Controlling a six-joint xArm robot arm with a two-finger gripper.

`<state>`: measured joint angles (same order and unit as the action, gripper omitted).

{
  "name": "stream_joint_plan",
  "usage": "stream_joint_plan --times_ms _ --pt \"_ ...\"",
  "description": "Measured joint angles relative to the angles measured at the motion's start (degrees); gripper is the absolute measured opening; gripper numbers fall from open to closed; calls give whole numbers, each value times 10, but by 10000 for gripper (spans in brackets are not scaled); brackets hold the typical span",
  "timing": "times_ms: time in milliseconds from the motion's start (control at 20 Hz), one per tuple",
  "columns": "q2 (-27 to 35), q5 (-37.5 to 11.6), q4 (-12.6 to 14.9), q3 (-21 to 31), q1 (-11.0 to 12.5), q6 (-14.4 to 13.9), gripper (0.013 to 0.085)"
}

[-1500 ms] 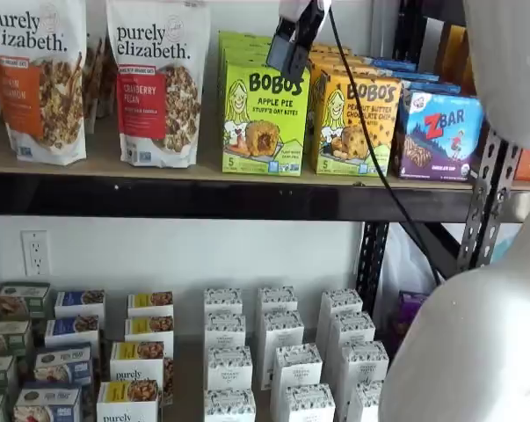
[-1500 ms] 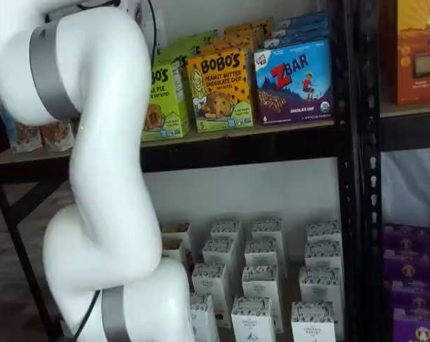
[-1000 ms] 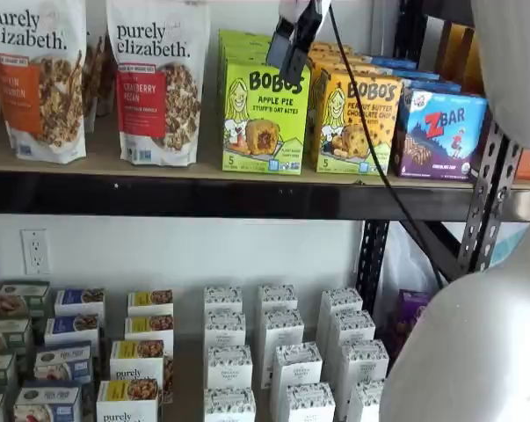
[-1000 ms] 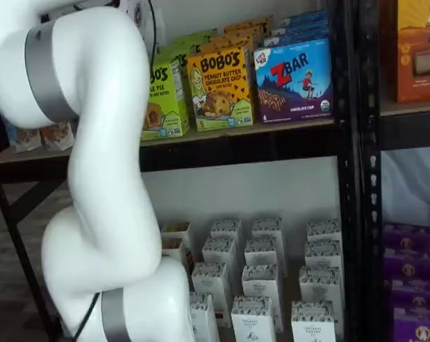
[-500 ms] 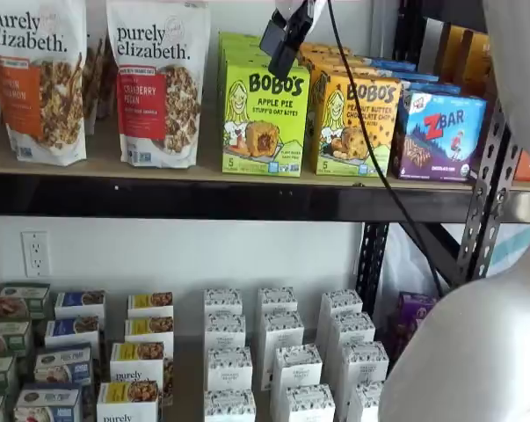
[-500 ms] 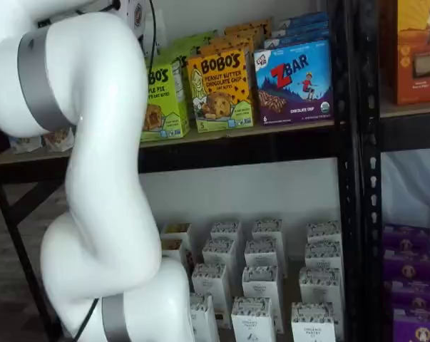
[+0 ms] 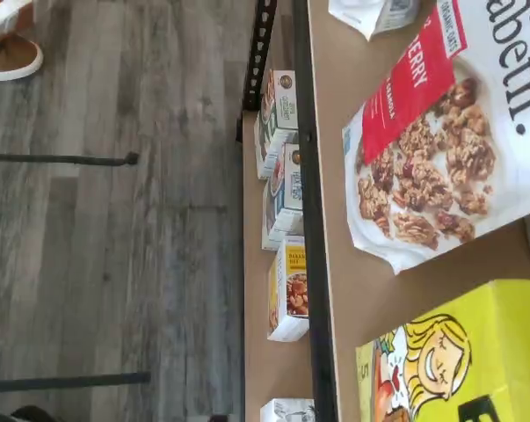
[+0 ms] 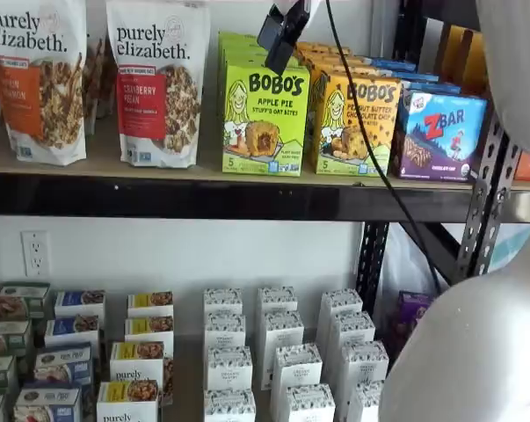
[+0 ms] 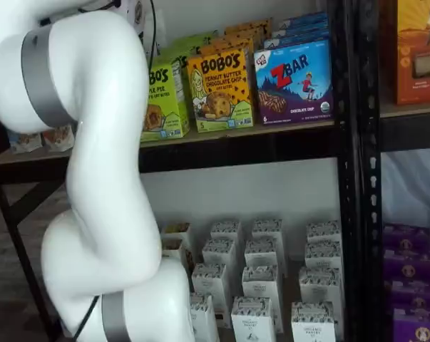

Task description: Pick the green box on the top shelf, the fourth from the left

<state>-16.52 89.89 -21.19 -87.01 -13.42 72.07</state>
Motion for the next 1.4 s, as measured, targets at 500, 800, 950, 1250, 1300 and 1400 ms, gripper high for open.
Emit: stream_joint_plan --times_ms 500,800,950,1250,1300,1400 --pt "16 17 -2 -21 6 4 850" --pt "21 15 -1 -30 5 2 850" --pt "25 15 -2 -33 4 1 850" --pt "29 10 -1 -36 5 3 850" --pt "30 8 0 -36 5 3 850" --pt "30 4 3 -34 5 4 850"
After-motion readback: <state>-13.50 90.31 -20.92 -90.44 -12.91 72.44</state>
